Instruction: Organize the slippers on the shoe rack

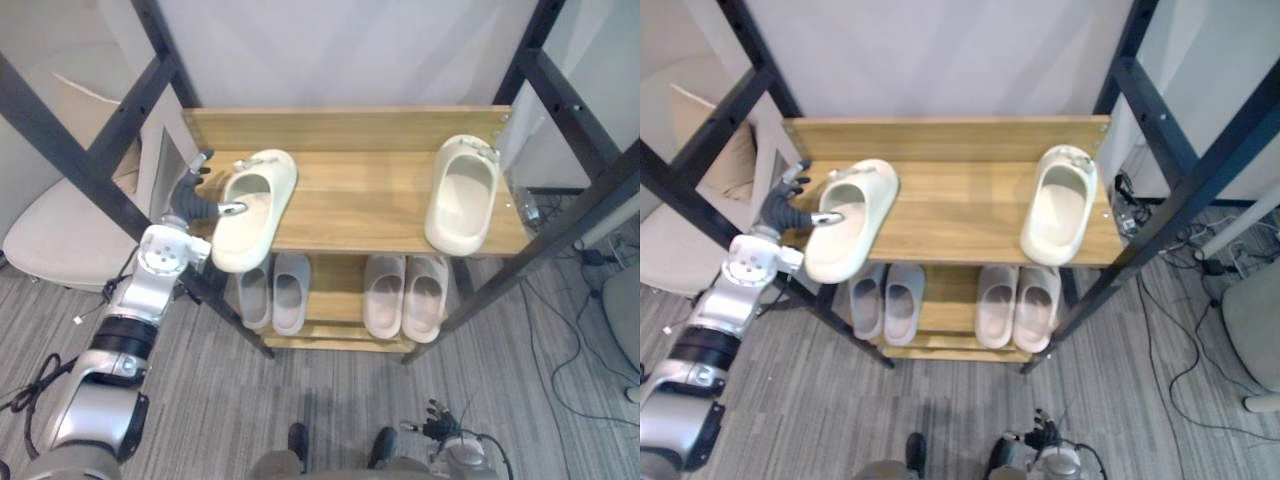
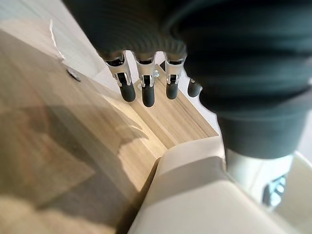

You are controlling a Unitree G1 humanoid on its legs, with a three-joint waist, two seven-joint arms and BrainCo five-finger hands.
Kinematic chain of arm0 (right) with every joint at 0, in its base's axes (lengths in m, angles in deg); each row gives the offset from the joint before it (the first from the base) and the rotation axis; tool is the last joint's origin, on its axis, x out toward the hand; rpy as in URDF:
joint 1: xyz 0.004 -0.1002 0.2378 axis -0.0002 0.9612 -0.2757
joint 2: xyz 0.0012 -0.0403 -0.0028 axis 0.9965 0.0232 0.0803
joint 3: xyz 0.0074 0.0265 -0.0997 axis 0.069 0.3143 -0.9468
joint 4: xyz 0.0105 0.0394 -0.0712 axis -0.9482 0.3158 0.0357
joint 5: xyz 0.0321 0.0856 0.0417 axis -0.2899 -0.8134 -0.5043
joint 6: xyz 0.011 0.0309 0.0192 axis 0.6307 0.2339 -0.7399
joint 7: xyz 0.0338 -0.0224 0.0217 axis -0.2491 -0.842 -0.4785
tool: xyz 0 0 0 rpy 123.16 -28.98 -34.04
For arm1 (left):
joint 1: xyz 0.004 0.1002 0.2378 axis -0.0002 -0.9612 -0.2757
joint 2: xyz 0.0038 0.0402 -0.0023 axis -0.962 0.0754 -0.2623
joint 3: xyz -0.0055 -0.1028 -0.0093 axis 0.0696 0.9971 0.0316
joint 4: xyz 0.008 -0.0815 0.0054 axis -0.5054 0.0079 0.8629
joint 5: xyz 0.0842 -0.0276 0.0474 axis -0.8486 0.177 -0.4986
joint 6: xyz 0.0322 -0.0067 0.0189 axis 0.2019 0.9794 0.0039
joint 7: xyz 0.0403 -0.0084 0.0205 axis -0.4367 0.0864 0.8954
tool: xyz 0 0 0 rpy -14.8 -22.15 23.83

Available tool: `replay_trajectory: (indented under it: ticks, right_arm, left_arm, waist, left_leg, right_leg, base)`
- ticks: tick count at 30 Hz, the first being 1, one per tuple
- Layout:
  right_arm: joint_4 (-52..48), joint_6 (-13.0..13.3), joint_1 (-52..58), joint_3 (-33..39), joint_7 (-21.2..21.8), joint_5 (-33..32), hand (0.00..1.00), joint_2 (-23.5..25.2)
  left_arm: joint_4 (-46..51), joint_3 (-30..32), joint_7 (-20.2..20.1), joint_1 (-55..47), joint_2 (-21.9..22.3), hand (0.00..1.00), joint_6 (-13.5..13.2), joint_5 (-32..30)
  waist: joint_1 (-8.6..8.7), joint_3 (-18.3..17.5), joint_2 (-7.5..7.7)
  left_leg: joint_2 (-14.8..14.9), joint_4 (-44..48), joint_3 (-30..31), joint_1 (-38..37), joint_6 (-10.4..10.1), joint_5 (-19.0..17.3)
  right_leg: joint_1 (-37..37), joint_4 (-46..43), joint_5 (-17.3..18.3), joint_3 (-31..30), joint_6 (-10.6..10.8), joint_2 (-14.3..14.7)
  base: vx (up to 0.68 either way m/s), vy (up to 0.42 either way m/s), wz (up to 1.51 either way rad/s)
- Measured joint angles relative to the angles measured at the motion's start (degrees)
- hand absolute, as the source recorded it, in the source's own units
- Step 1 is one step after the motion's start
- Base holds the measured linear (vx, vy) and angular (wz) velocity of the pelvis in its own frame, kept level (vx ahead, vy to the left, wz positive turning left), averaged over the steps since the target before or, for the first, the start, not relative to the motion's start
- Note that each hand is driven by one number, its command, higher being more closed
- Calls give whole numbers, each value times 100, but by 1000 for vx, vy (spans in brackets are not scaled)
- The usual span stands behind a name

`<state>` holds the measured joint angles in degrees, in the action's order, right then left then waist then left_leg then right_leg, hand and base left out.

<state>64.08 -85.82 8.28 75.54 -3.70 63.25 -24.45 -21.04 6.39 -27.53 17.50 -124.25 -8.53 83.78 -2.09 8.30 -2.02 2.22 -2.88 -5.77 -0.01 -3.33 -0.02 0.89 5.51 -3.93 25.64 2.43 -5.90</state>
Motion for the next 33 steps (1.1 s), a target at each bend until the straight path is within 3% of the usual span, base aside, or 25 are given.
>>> replay_trajectory:
  ticks: [7,8,19,25,33]
  right_arm:
    - [-14,-2,-5,0,1,9,0,4]
    - [-14,-4,-2,-1,2,9,0,7]
    - [-33,-26,8,-5,4,14,0,124]
    - [-94,-33,16,-5,0,12,0,153]
    - [-153,-51,47,-5,2,13,0,158]
  left_arm:
    - [-60,62,55,71,1,0,39,103]
    - [-116,63,61,105,2,100,41,113]
    - [-446,-16,98,465,58,100,48,346]
    - [-598,-24,78,794,112,100,48,353]
    - [-582,-35,-31,799,225,100,37,463]
  waist:
    - [-25,80,9]
    - [-27,81,9]
    - [-12,88,19]
    - [192,115,38]
    - [219,116,36]
  left_leg:
    - [18,-10,-118,10,-2,-2]
    - [19,-16,-131,10,-3,-2]
    - [32,-31,-285,129,-46,36]
    - [28,-30,-348,104,-9,58]
    - [-2,-14,-365,62,-12,52]
  right_leg:
    - [-97,1,-37,-113,-9,-8]
    - [-108,1,-44,-125,-12,-8]
    - [-286,1,-122,-285,-7,-10]
    - [-301,-10,-181,-376,-45,-1]
    - [-264,-17,-203,-375,-45,-13]
  base:
    - [5,22,-8]
    - [-4,24,-6]
    - [2,13,-7]
    - [47,20,-8]
    - [32,21,-1]
